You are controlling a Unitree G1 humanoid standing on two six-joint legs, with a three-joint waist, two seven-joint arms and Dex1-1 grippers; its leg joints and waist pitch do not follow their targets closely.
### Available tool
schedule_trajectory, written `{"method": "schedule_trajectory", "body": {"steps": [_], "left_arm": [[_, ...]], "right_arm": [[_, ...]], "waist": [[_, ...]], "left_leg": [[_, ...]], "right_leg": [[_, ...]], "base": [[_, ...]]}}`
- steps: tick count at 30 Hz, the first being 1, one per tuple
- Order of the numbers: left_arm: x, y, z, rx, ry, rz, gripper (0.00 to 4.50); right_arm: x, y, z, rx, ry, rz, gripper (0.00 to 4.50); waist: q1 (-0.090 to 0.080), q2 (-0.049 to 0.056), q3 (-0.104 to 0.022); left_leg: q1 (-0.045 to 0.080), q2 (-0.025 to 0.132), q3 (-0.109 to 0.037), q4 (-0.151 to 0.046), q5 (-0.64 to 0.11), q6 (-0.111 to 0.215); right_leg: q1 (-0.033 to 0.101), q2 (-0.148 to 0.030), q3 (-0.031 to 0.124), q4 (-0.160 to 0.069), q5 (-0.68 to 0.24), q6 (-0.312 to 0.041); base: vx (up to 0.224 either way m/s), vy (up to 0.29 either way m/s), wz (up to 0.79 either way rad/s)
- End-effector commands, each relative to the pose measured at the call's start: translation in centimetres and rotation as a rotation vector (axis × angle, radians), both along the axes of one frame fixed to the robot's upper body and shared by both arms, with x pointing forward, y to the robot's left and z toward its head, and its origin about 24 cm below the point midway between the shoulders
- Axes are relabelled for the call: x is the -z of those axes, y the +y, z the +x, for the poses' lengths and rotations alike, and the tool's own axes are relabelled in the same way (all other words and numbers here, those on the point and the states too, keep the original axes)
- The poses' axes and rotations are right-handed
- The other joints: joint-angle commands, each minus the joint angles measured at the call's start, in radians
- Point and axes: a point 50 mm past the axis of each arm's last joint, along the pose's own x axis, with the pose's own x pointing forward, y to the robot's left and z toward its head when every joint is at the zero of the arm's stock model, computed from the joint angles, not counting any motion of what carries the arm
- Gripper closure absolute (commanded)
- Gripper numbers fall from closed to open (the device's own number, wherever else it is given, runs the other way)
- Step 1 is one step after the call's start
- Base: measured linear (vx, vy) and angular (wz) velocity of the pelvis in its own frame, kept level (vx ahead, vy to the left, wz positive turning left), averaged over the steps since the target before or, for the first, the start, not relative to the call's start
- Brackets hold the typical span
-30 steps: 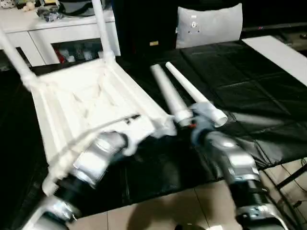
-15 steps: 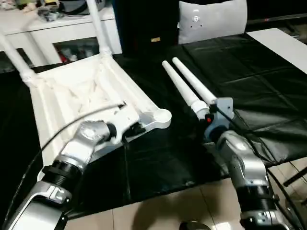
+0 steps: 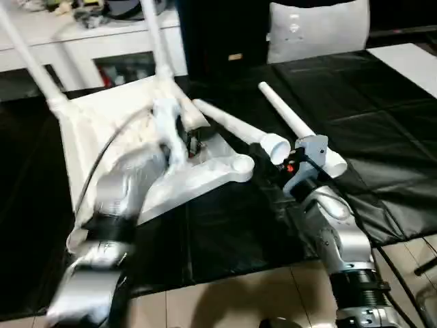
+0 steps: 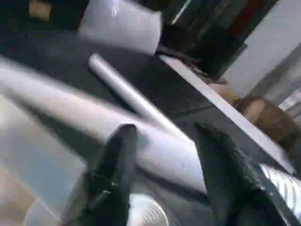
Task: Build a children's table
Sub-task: Insert table leg to table base
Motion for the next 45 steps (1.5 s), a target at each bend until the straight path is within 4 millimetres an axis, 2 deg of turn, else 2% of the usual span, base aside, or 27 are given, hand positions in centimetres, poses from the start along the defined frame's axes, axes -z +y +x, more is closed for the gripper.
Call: {"method": "schedule_trajectory", "body": {"steps": [1, 2, 6, 7, 8, 10, 14, 15, 17, 20, 21, 22, 23, 26, 30, 33, 39, 41, 45], "left_arm": [[1.4, 0.1, 0.0, -0.058, 0.117, -0.014, 2.05], [1.7, 0.1, -0.1, -0.070, 0.143, -0.016, 1.87], [2.3, 0.1, -0.1, -0.138, 0.227, -0.050, 1.66], [2.4, 0.1, -0.1, -0.167, 0.276, -0.114, 1.66], [2.4, -0.3, -0.1, -0.172, 0.309, -0.198, 1.66], [2.3, -0.5, -0.1, -0.163, 0.324, -0.260, 1.66], [1.8, -1.3, 0.3, -0.140, 0.389, -0.503, 1.58], [1.8, -1.4, 0.3, -0.139, 0.395, -0.519, 1.58], [1.8, -1.6, 0.5, -0.131, 0.420, -0.576, 1.29], [2.2, -2.0, 0.4, -0.121, 0.453, -0.592, 1.16], [2.8, -2.2, 0.4, -0.133, 0.490, -0.579, 1.16], [3.1, -2.3, 0.4, -0.141, 0.504, -0.571, 0.95], [3.3, -2.4, 0.4, -0.143, 0.516, -0.572, 0.95], [3.2, -2.6, 0.5, -0.133, 0.524, -0.598, 0.82], [1.8, -2.7, 1.2, -0.109, 0.474, -0.691, 0.81], [1.0, -2.2, 1.5, -0.109, 0.423, -0.718, 0.81], [0.3, -1.1, 1.8, -0.130, 0.351, -0.715, 1.45], [0.2, -1.0, 1.8, -0.130, 0.338, -0.710, 1.51], [0.0, -0.7, 1.7, -0.132, 0.273, -0.621, 1.88]], "right_arm": [[-1.2, 0.6, 0.1, -0.023, -0.074, 0.008, 1.70], [-1.3, 0.6, 0.1, -0.025, -0.078, 0.009, 1.71], [-1.2, 0.7, 0.0, -0.040, -0.085, 0.003, 1.71], [-1.0, 0.8, -0.2, -0.056, -0.089, -0.006, 1.71], [-1.0, 1.0, -0.3, -0.076, -0.093, -0.013, 1.71], [-0.9, 1.1, -0.4, -0.087, -0.096, -0.016, 1.71], [-1.1, 1.5, -0.7, -0.127, -0.120, -0.025, 1.71], [-1.1, 1.5, -0.7, -0.129, -0.122, -0.026, 1.71], [-1.3, 1.7, -0.8, -0.140, -0.136, -0.030, 1.71], [-1.4, 2.0, -0.9, -0.153, -0.149, -0.031, 1.71], [-1.5, 2.1, -1.0, -0.158, -0.153, -0.033, 1.71], [-1.4, 2.1, -1.0, -0.160, -0.153, -0.034, 1.72], [-1.4, 2.2, -1.1, -0.162, -0.152, -0.036, 1.72], [-1.3, 2.3, -1.1, -0.169, -0.151, -0.044, 1.73], [-0.8, 2.4, -1.4, -0.196, -0.137, -0.063, 1.73], [-0.4, 2.3, -1.4, -0.196, -0.119, -0.080, 1.73], [-0.1, 2.0, -1.3, -0.183, -0.098, -0.104, 1.73], [0.0, 1.9, -1.3, -0.184, -0.094, -0.109, 1.73], [0.3, 1.7, -1.3, -0.189, -0.081, -0.130, 1.73]], "waist": [[0.007, -0.010, -0.076], [0.007, -0.014, -0.077], [0.008, -0.015, -0.079], [0.007, -0.018, -0.078], [0.007, -0.028, -0.077], [0.012, -0.023, -0.076], [0.012, -0.026, -0.080], [0.011, -0.028, -0.079], [0.010, -0.028, -0.079], [0.009, -0.025, -0.077], [0.010, -0.025, -0.077], [0.011, -0.025, -0.076], [0.014, -0.021, -0.076], [0.023, -0.021, -0.078], [0.036, -0.018, -0.078], [0.035, -0.022, -0.075], [0.032, -0.022, -0.077], [0.031, -0.024, -0.077], [0.032, -0.022, -0.078]], "left_leg": [[-0.022, 0.009, 0.012, -0.051, 0.064, 0.169], [-0.023, 0.008, 0.012, -0.050, 0.064, 0.174], [-0.025, 0.009, 0.011, -0.048, 0.073, 0.178], [-0.026, 0.009, 0.012, -0.048, 0.070, 0.180], [-0.027, 0.007, 0.014, -0.047, 0.068, 0.183], [-0.027, 0.006, 0.014, -0.047, 0.065, 0.187], [-0.030, 0.005, 0.011, -0.043, 0.092, 0.206], [-0.031, 0.003, 0.013, -0.041, 0.093, 0.210], [-0.032, 0.001, 0.013, -0.041, 0.088, 0.217], [-0.030, 0.003, 0.012, -0.042, 0.080, 0.220], [-0.029, 0.004, 0.013, -0.041, 0.077, 0.222], [-0.026, 0.004, 0.014, -0.042, 0.073, 0.219], [-0.026, 0.004, 0.013, -0.043, 0.074, 0.216], [-0.023, 0.011, 0.010, -0.044, 0.081, 0.211], [-0.023, 0.015, 0.008, -0.044, 0.074, 0.204], [-0.025, 0.013, 0.010, -0.045, 0.058, 0.196], [-0.028, 0.010, 0.010, -0.044, 0.064, 0.192], [-0.028, 0.010, 0.010, -0.043, 0.065, 0.194], [-0.027, 0.013, 0.009, -0.043, 0.072, 0.199]], "right_leg": [[0.084, -0.049, 0.049, -0.058, -0.177, -0.153], [0.084, -0.048, 0.048, -0.061, -0.184, -0.144], [0.085, -0.048, 0.046, -0.059, -0.190, -0.139], [0.085, -0.047, 0.045, -0.059, -0.195, -0.139], [0.085, -0.047, 0.045, -0.063, -0.201, -0.137], [0.083, -0.047, 0.044, -0.065, -0.217, -0.140], [0.082, -0.046, 0.043, -0.060, -0.194, -0.135], [0.081, -0.044, 0.043, -0.063, -0.193, -0.133], [0.082, -0.045, 0.042, -0.063, -0.201, -0.130], [0.082, -0.045, 0.041, -0.065, -0.215, -0.125], [0.080, -0.044, 0.041, -0.067, -0.219, -0.123], [0.079, -0.043, 0.041, -0.069, -0.228, -0.121], [0.079, -0.043, 0.041, -0.069, -0.234, -0.117], [0.077, -0.045, 0.044, -0.065, -0.218, -0.124], [0.076, -0.050, 0.045, -0.062, -0.204, -0.138], [0.078, -0.050, 0.046, -0.064, -0.215, -0.132], [0.081, -0.050, 0.045, -0.063, -0.208, -0.127], [0.081, -0.050, 0.045, -0.063, -0.207, -0.128], [0.080, -0.051, 0.047, -0.060, -0.201, -0.130]], "base": [[0.000, 0.000, 0.00], [0.000, 0.000, 0.00], [0.000, 0.000, 0.00], [0.000, 0.000, 0.00], [0.000, 0.000, 0.00], [0.000, 0.000, 0.00], [0.000, 0.000, 0.00], [0.000, 0.000, 0.00], [0.000, 0.000, 0.00], [0.000, 0.000, 0.00], [0.000, 0.000, 0.00], [0.000, 0.000, 0.00], [0.000, 0.000, 0.00], [0.000, 0.000, 0.00], [0.000, 0.000, 0.00], [0.000, 0.000, 0.00], [0.000, 0.000, 0.00], [0.000, 0.000, 0.00], [0.000, 0.000, 0.00]]}}
